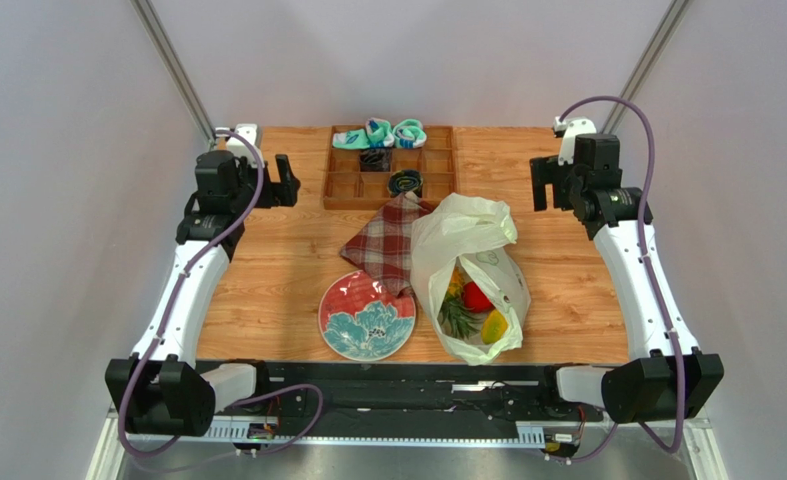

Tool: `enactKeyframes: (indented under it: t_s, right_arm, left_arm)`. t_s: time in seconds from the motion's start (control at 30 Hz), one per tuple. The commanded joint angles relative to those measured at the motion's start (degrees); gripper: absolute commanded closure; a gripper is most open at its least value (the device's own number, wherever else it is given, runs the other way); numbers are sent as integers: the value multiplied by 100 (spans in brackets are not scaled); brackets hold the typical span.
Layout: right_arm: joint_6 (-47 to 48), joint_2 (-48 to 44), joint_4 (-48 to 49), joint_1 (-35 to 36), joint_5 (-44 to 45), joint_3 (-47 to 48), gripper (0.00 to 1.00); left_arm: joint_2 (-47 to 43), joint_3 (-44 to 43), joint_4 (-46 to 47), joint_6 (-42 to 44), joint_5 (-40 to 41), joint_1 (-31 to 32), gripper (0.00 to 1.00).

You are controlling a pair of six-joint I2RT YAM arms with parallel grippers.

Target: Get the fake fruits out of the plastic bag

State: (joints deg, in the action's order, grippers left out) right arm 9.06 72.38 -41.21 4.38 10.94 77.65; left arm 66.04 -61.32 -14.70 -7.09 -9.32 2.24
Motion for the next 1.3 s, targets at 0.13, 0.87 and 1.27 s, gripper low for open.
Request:
enactKeyframes:
  t_s: [0.13,0.87,1.27]
  right_arm:
    - [1994,-50,-1584,2018,-3198,1982,0]
    - [1731,1253,-1170,3754,-2369,68,12]
    - [1704,1023,-1179,3350,-2289,-312,12]
  left_arm:
    - [682,-92,-1264,-1284,-807,92,2]
    - [3327,-425,-1211,-2042,-562,1305,20]
    - [3882,-909,-1386,-2068,-510,965,100]
